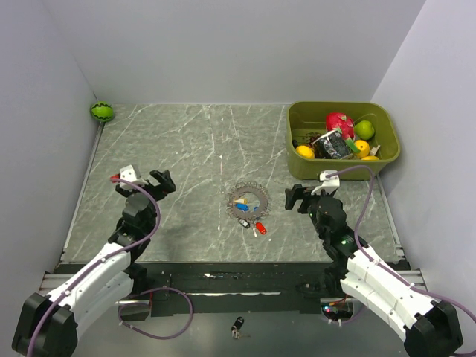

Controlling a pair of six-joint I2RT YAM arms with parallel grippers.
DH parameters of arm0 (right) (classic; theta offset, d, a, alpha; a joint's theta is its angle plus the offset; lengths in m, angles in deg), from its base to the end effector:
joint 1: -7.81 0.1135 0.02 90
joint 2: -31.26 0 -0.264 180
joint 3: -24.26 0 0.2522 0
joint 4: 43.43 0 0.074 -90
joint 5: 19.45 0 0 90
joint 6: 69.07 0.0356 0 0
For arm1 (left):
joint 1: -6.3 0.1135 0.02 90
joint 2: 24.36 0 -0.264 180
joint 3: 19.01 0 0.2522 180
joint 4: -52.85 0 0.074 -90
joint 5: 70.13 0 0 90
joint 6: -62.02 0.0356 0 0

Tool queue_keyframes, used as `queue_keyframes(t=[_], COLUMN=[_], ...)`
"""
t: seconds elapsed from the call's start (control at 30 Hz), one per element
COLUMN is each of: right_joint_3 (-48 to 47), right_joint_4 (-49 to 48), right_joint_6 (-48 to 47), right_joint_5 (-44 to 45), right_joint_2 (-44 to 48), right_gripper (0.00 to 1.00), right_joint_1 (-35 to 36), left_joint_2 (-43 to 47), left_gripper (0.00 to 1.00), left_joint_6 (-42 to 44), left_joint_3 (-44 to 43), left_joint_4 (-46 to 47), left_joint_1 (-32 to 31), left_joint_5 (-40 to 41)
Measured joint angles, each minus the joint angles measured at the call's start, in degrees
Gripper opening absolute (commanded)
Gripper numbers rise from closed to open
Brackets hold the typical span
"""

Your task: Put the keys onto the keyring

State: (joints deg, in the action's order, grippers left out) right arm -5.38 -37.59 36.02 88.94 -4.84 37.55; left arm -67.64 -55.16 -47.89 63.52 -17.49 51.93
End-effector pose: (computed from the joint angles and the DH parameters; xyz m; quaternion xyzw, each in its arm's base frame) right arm 0.1468 0.0709 0.2177 0.0014 0.7753 0.1211 0.6199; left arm 0.1687 -0.0537 0.2250 -0.2095 0.6955 -0.1008 0.6799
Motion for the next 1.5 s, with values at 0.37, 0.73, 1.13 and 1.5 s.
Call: queue_keyframes(t=[0.37,0.73,1.13,1.5], right_joint_3=[0.0,1.0,8.0,12.1], right_joint_4=[-3.1,-10.8,-27.5,-43.6], right_joint_6=[-2.3,-5.2,-11.8,-28.6], right_joint_5=[-0.9,-2.5,-4.4,6.4], right_joint_2=[-0.4,-4.2,-6.6,-9.9], right_gripper=[1.00,1.00,1.00,1.00], right_joint_1=[0.0,0.0,0.0,-1.0], left_joint_2=[0.6,-1.7,-1.4,-1.8], left_gripper=[0.96,0.96,0.96,0.96], left_joint_6=[1.7,2.5,5.6,10.6], left_joint_3=[0.0,0.0,0.9,3.3], left_joint_4=[0.1,0.9,3.8,10.4], left_joint_1=[0.0,0.0,0.0,0.0], left_joint_5=[2.6,5.1,5.5,7.6])
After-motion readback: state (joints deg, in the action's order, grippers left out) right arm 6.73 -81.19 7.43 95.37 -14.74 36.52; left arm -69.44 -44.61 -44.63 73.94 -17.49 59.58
